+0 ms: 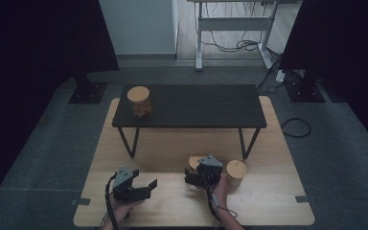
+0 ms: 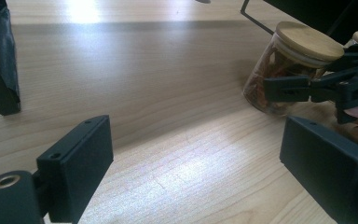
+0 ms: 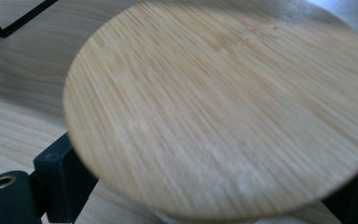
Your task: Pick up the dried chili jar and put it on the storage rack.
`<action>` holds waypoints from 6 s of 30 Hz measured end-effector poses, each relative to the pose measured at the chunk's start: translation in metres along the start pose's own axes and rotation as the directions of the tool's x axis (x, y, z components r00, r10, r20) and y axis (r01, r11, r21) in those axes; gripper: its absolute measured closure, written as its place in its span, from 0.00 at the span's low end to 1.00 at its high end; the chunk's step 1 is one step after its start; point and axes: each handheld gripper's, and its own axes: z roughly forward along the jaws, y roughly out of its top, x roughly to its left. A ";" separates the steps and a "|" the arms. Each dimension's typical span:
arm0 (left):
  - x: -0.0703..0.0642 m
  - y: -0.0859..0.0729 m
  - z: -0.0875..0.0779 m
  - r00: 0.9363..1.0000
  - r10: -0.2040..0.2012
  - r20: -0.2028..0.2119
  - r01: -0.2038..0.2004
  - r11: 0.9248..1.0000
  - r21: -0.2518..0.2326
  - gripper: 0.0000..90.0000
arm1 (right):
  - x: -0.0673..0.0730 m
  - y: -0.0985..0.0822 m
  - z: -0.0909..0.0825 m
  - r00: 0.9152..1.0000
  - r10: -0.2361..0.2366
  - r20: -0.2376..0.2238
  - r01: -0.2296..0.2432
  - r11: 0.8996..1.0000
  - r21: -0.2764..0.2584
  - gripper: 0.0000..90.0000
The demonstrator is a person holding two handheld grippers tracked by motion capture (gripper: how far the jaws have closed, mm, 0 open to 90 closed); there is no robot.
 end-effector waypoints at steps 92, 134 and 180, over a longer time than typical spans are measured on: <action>-0.001 0.001 -0.002 1.000 0.000 -0.010 0.000 1.000 -0.009 0.11 | -0.001 0.006 -0.061 0.990 -0.108 -0.094 0.096 0.987 -0.126 0.26; 0.004 0.002 -0.003 1.000 -0.020 -0.001 0.020 1.000 -0.011 0.11 | -0.008 0.025 -0.084 0.962 -0.232 -0.145 0.202 0.960 -0.193 0.26; 0.000 0.003 -0.001 1.000 -0.006 0.022 0.007 1.000 -0.009 0.11 | -0.015 0.055 -0.096 0.942 -0.299 -0.153 0.262 0.939 -0.224 0.26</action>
